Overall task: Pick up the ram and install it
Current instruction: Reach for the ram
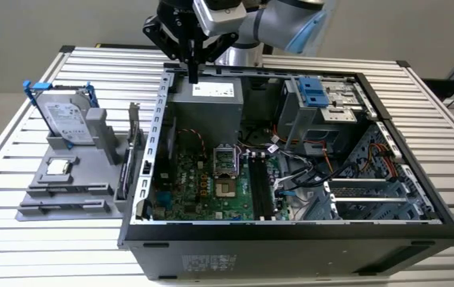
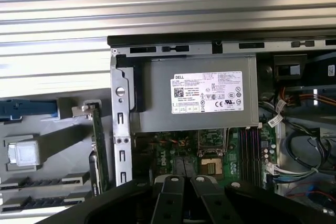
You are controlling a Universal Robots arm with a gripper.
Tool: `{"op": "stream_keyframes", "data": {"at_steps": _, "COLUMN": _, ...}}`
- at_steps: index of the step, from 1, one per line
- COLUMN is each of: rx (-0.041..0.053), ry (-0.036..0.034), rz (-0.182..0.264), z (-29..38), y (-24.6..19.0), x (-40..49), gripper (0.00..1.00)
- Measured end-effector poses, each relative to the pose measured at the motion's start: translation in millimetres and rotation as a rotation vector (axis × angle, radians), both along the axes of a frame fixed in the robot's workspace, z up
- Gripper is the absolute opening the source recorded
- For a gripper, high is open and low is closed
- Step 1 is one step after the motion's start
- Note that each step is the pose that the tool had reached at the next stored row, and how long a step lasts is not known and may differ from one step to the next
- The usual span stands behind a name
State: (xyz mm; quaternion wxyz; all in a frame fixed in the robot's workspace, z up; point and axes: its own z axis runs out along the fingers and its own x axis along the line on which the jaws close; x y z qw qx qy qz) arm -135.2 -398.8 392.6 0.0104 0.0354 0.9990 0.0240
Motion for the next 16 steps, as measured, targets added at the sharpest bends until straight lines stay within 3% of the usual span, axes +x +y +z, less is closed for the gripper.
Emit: {"op": "stream_keyframes", "data": {"at_steps": 16, "rx": 0.0, "ry": 0.0, "rz": 0.0, "z": 0.0, "y": 0.0, "x": -18.0, "gripper": 0.0}}
